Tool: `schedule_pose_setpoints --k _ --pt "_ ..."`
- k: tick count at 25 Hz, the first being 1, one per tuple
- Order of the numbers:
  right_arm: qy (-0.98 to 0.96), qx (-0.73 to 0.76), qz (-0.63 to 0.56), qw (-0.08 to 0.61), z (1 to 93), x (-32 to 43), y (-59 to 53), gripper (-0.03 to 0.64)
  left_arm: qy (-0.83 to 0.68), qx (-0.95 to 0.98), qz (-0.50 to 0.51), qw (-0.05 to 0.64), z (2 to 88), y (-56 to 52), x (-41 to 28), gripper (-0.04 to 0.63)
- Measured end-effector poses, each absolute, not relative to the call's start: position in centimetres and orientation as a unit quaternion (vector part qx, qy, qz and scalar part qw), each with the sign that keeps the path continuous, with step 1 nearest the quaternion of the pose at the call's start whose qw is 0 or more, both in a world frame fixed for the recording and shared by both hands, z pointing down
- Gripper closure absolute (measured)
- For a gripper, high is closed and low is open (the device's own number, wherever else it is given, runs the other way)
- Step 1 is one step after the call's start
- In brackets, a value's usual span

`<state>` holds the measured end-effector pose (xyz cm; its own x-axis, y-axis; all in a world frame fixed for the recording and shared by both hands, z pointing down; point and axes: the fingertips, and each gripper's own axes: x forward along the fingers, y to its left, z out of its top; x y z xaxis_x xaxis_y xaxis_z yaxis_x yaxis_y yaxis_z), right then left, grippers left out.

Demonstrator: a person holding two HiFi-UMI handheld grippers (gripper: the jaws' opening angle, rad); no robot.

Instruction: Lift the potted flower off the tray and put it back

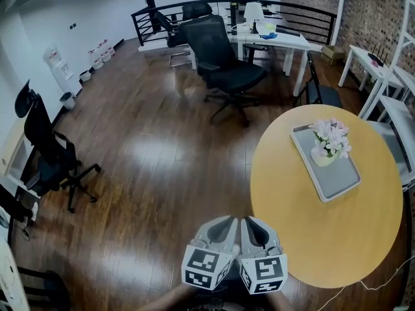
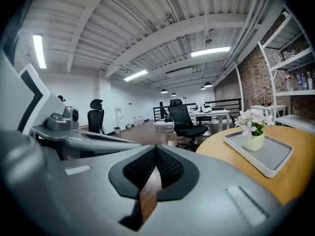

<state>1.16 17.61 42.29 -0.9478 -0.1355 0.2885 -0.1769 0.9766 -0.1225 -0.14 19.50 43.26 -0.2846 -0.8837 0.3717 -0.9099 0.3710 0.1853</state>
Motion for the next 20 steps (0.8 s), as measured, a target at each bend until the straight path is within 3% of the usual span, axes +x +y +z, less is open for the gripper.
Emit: schedule_pose_setpoints --k 9,20 --pt "-0.976 0.138 0.111 0.128 42.8 -5.8 10.0 0.617 -0.764 0.606 0.063 0.211 44.1 11.3 -7.4 0.592" --pt "-0.962 0.219 0.119 0.110 42.4 -7.1 2.9 0.617 -0.720 0.664 0.076 0.189 43.7 3.3 -9.9 0.592"
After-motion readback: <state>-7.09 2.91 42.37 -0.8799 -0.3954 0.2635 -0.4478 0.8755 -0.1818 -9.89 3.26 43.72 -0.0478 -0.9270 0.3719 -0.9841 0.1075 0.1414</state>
